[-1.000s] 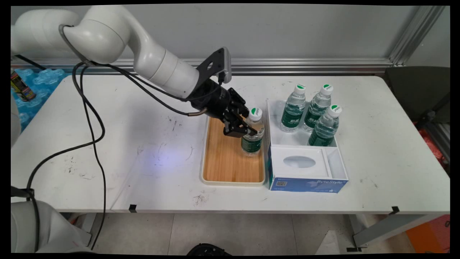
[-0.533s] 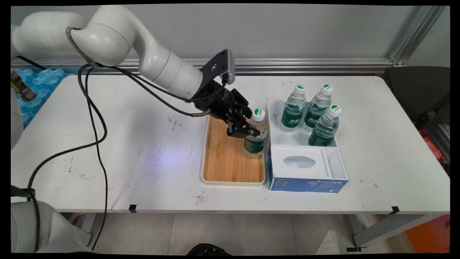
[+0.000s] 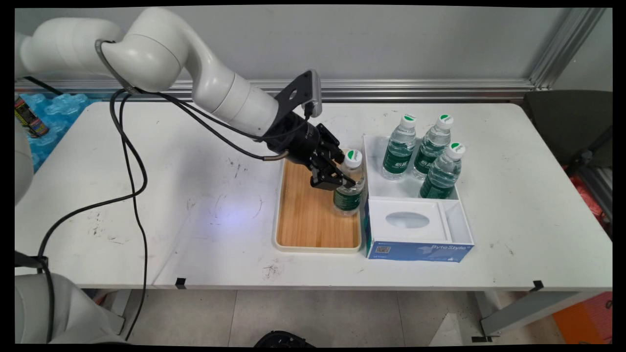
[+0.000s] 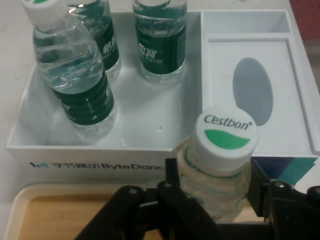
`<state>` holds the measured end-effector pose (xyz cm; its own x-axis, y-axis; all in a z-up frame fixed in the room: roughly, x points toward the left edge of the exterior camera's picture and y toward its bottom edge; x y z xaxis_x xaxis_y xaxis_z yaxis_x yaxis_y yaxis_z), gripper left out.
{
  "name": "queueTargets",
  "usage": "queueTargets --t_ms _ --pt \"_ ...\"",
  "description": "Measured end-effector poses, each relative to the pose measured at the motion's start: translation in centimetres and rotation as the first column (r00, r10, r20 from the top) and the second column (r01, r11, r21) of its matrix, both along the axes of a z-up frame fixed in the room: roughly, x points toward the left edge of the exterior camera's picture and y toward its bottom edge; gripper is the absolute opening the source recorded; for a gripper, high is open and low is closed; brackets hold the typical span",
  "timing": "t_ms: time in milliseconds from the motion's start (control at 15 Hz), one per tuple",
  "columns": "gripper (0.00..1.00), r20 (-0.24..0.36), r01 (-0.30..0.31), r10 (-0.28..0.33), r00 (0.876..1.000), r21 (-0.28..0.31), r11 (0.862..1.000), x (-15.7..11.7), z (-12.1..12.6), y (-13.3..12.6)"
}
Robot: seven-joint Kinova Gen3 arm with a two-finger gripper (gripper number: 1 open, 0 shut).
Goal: Place the picked object on the tray
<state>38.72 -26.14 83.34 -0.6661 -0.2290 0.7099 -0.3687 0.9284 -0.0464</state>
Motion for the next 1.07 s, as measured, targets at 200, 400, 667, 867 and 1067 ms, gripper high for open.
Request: queueTargets --t_ms 200,400,667,867,1067 --pt "0.0 -0.004 -0.002 0.002 1.0 0.007 1.0 -0.14 -0.13 -0.01" --pt "0.0 -0.005 -0.004 0.004 1.0 0.013 1.0 -0.2 -0.29 -0.04" --pt "0.0 -0.005 -0.007 0.007 1.0 0.018 1.0 -0.18 -0.47 -0.15" --pt "1.0 -0.006 -0.012 0.012 1.0 0.02 1.0 -0.14 -0.55 -0.25" --pt "1.0 -0.005 -0.018 0.018 1.0 0.023 1.0 0.0 -0.52 -0.34"
